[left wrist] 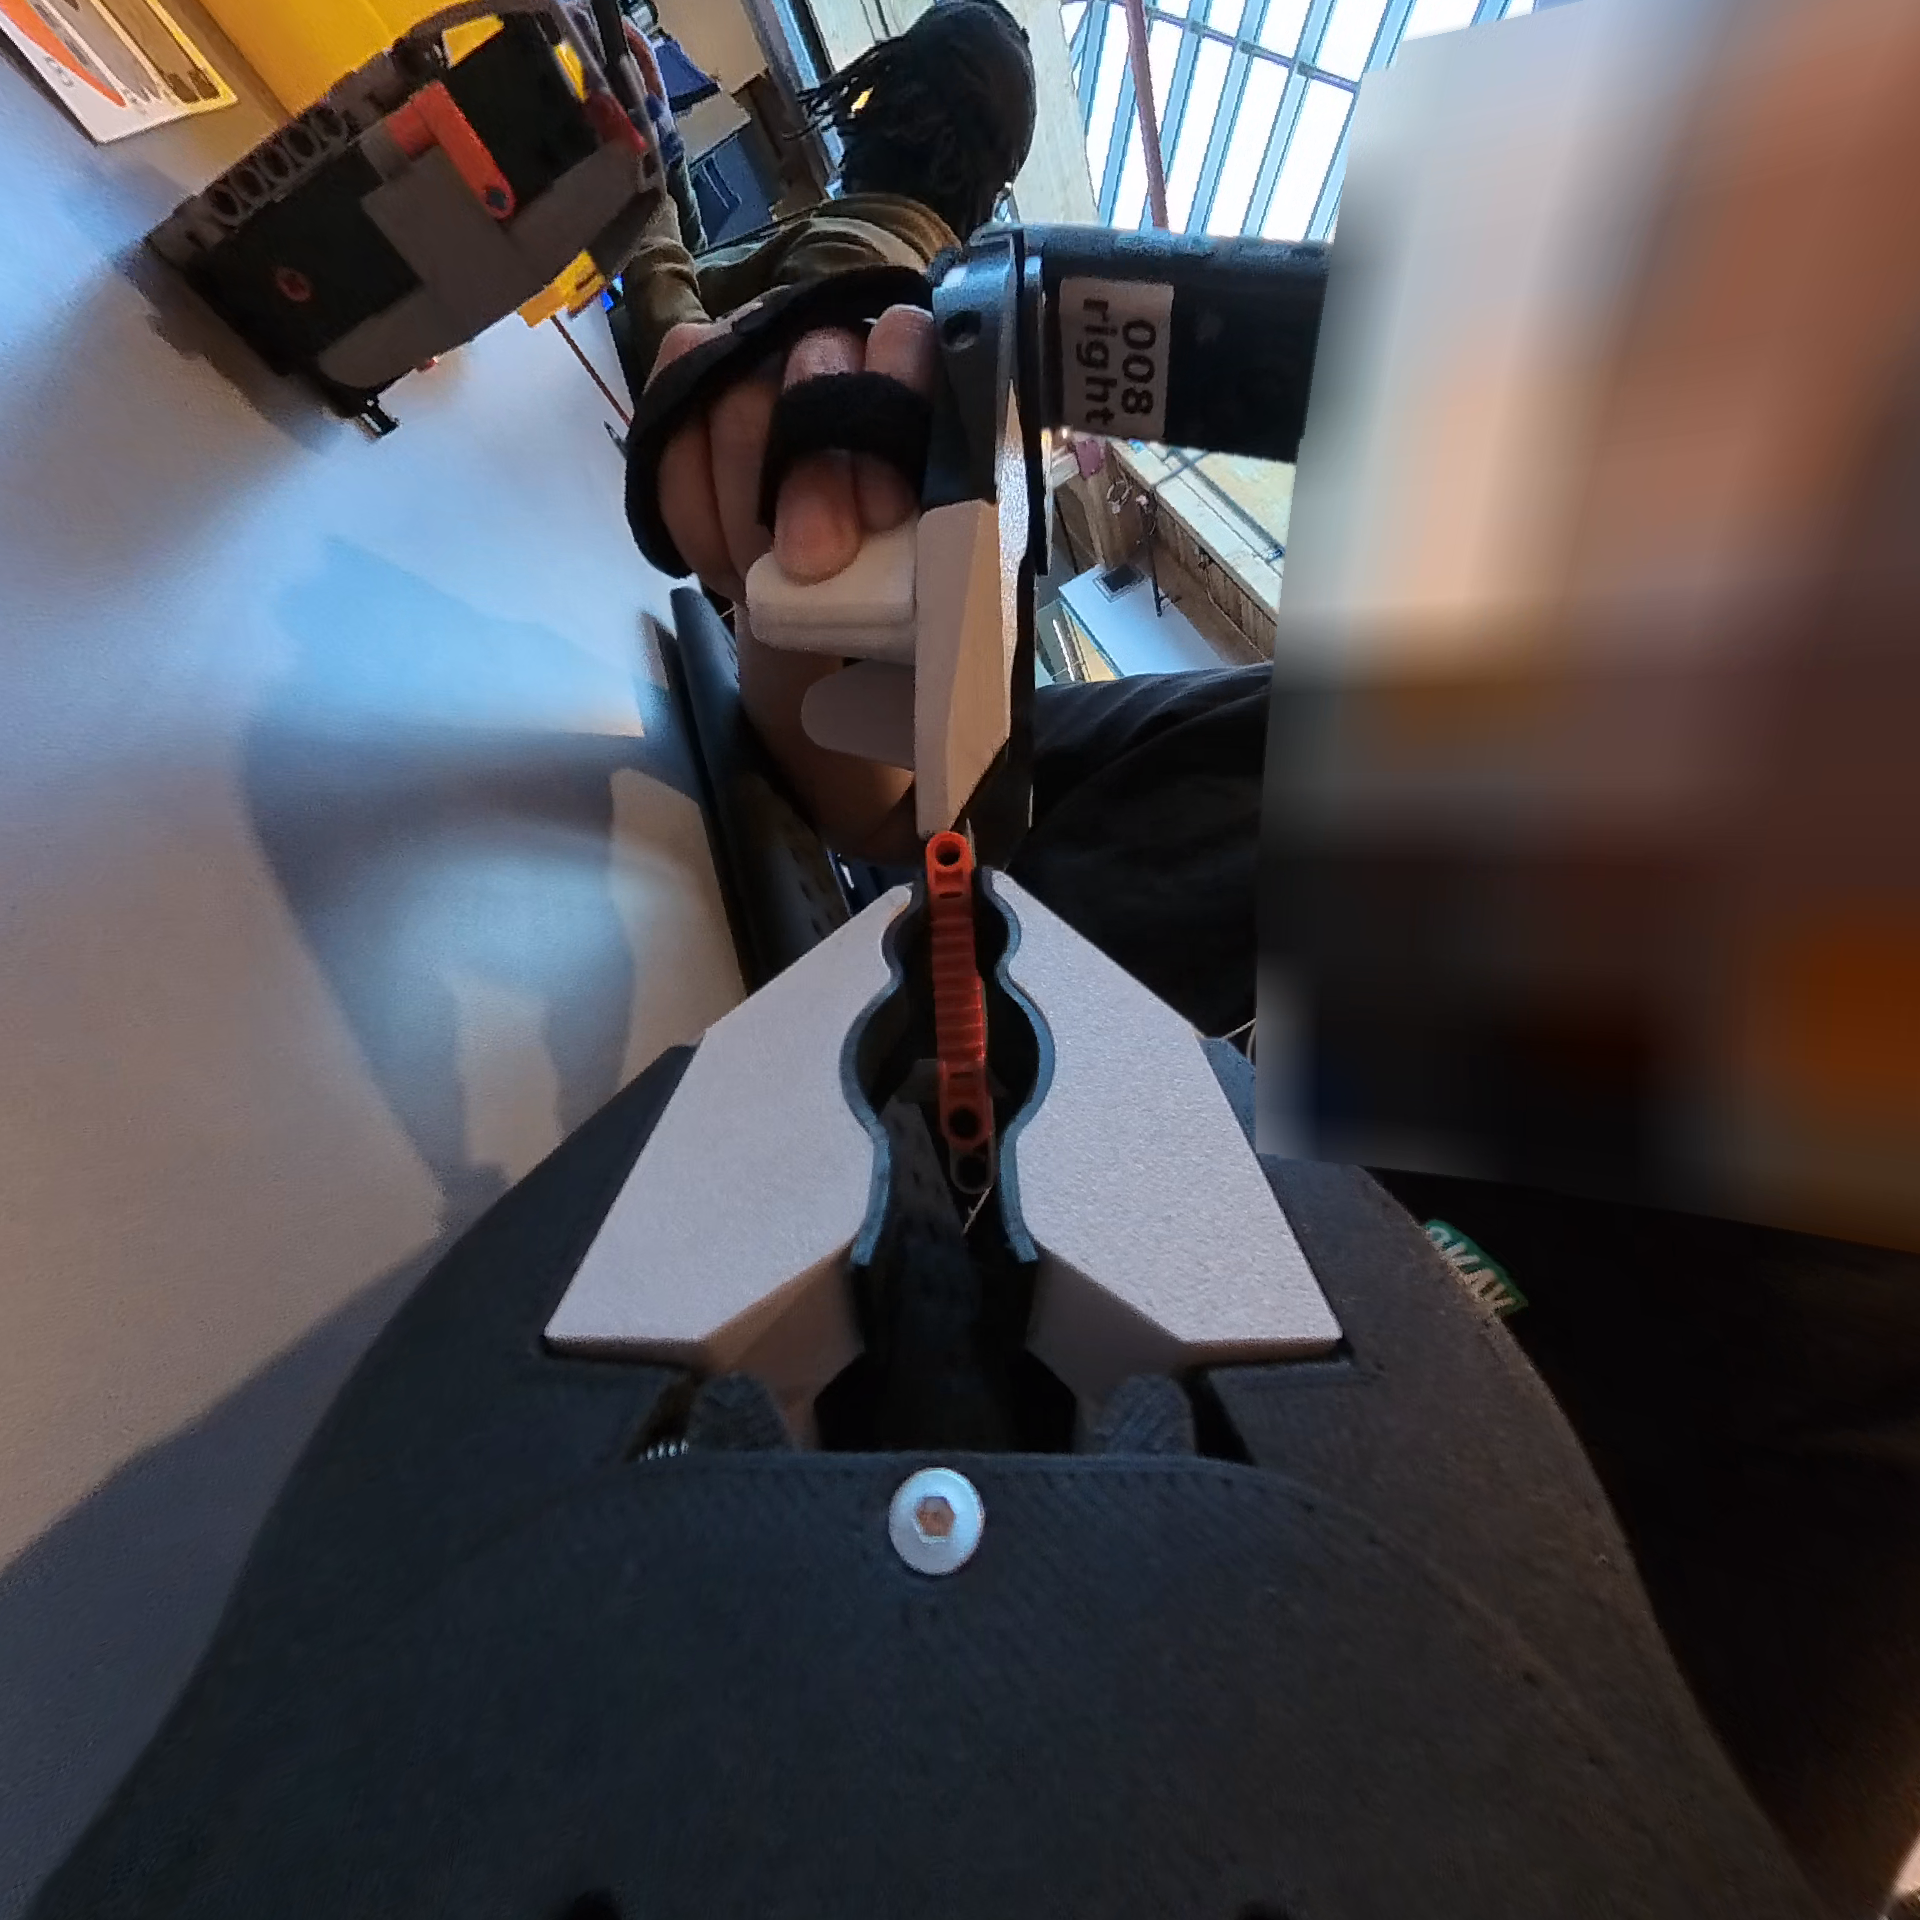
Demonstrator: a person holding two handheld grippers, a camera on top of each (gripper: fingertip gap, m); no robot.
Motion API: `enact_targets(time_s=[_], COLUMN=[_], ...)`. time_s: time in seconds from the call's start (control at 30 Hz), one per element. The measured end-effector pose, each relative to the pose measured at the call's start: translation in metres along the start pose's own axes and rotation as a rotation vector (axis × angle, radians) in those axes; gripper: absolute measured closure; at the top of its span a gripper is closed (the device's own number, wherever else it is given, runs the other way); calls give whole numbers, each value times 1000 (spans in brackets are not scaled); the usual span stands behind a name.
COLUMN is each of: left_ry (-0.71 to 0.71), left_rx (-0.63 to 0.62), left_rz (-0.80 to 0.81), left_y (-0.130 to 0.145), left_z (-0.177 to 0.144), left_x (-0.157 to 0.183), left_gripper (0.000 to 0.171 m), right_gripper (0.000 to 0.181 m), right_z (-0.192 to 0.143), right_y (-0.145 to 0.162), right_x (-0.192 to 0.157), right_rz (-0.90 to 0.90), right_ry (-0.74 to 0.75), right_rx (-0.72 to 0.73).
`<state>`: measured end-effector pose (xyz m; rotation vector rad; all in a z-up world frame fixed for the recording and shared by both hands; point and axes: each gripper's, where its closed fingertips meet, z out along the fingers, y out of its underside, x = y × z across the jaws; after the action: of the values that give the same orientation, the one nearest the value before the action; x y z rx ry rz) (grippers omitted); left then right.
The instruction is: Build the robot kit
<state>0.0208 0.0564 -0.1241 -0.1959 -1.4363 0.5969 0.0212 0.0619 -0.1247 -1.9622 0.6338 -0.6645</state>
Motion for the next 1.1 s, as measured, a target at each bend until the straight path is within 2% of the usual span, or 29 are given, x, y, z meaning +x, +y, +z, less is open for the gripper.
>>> enact_targets(time_s=[0.17, 0.5, 0.53, 0.6, 0.7, 0.83, 1.1], left_ry=[8, -52, -55, -77, -41, -55, -54], left_rx=[32, -10, -33, -91, -92, -118, -129], left_rz=[3, 10, 26, 60, 57, 73, 67], left_y=[-3, 3, 5, 13, 13, 17, 20], left_z=[-2, -2, -1, 2, 4, 6, 8], left_x=[-3, -9, -7, -6, 2, 1, 1], left_gripper=[165, 165, 165, 165, 165, 165, 165], right_gripper=[159, 158, 156, 132, 145, 150, 151], right_z=[1, 3, 4, 8, 7, 10, 10], right_y=[2, 10, 8, 8, -3, 0, 1], right_x=[4, 2, 0, 0, -10, -18, -20], right_rz=[25, 29, 24, -56, -141, -116, -187], right_ry=[6, -23, -29, 22, 11, -52, -39], right_rx=[17, -23, -21, -46, 0, -19, -58])
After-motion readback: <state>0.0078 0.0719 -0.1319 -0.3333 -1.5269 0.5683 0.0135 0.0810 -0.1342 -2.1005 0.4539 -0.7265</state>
